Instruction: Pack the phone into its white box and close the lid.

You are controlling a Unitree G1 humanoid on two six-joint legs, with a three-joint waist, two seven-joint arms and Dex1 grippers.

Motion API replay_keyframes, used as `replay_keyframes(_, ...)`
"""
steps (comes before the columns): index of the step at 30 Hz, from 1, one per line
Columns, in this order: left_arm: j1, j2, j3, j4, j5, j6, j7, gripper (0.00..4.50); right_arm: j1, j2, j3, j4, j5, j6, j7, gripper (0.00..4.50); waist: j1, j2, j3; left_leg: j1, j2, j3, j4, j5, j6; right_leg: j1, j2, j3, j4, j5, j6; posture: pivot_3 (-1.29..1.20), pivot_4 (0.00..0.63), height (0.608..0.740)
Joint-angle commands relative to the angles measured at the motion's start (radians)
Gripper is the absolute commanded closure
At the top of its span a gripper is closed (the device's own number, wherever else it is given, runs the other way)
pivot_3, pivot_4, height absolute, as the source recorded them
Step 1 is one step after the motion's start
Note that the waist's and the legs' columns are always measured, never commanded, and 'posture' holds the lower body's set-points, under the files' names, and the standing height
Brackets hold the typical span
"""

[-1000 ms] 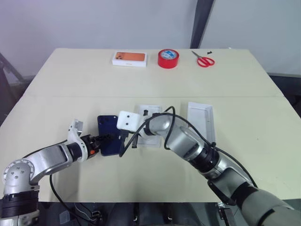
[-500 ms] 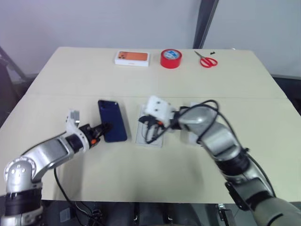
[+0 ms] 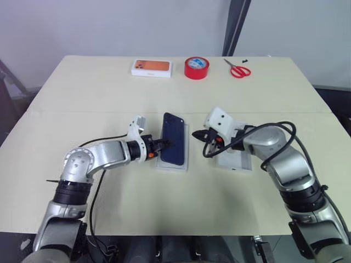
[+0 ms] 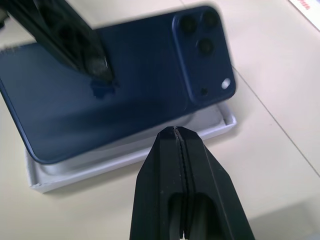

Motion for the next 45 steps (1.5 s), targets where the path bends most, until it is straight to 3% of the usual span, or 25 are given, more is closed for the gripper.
replay_keyframes(1,-0.034,-0.01,0.018,-0.002,0.002,0.015,-0.02,4.47,0.009,-0.015,-0.027,-0.044,0.02,0.005,-0.017,4.5,0.002,0.0,0.0,0.0,0.0,0.0,0.0,0.0,0.0,0.0,0.0,0.0,0.0,0.0,0.0,0.0,0.15,0.725)
replay_keyframes(13,-0.04,-0.068,0.014,0.034,0.024,0.053,-0.015,4.47,-0.012,-0.013,-0.002,0.001,0.027,0.009,-0.058,4.5,0.003,0.0,0.0,0.0,0.0,0.0,0.0,0.0,0.0,0.0,0.0,0.0,0.0,0.0,0.0,0.0,0.15,0.725)
replay_keyframes(22,-0.046,-0.054,0.034,0.005,0.013,0.076,-0.015,0.08,-0.022,-0.009,0.013,-0.007,0.038,0.02,-0.068,4.5,0.003,0.0,0.0,0.0,0.0,0.0,0.001,0.0,0.0,0.0,0.0,0.0,0.0,0.0,0.0,0.0,0.15,0.725)
replay_keyframes(34,-0.026,0.17,0.058,-0.156,-0.117,0.095,-0.044,0.03,-0.02,-0.026,0.009,-0.012,0.047,0.023,-0.069,4.5,0.001,0.0,0.0,0.0,0.0,0.0,0.0,0.0,0.0,0.0,-0.001,0.0,0.0,0.0,0.0,0.0,0.15,0.725)
replay_keyframes(38,-0.006,0.256,0.077,-0.182,-0.04,0.092,-0.081,0.03,-0.029,-0.034,0.028,-0.003,0.037,0.033,-0.067,4.5,0.001,0.0,0.001,0.0,0.0,0.0,0.0,0.0,0.0,0.0,-0.001,0.0,0.0,0.0,0.0,0.0,0.15,0.725)
replay_keyframes(41,0.002,0.314,0.071,-0.207,0.141,0.081,-0.154,0.03,-0.039,-0.042,0.055,0.008,0.02,0.058,-0.073,4.5,0.0,0.0,0.001,0.0,0.0,0.0,0.0,0.0,0.0,0.0,0.0,0.0,0.0,0.0,0.0,0.0,0.15,0.725)
replay_keyframes(43,0.011,0.345,0.04,-0.237,0.297,0.066,-0.211,0.84,-0.046,-0.055,0.084,0.018,-0.004,0.064,-0.079,4.5,0.001,0.0,0.001,0.0,0.0,0.0,0.0,0.0,0.0,0.0,0.0,0.0,0.0,0.0,0.0,0.0,0.15,0.725)
replay_keyframes(45,0.016,0.404,-0.077,-0.301,0.551,0.014,-0.324,1.73,-0.054,-0.071,0.131,0.039,-0.048,0.064,-0.088,4.5,0.001,0.0,0.001,0.0,0.0,0.0,0.0,0.0,0.0,0.0,0.0,0.0,-0.001,0.0,0.0,0.0,0.15,0.725)
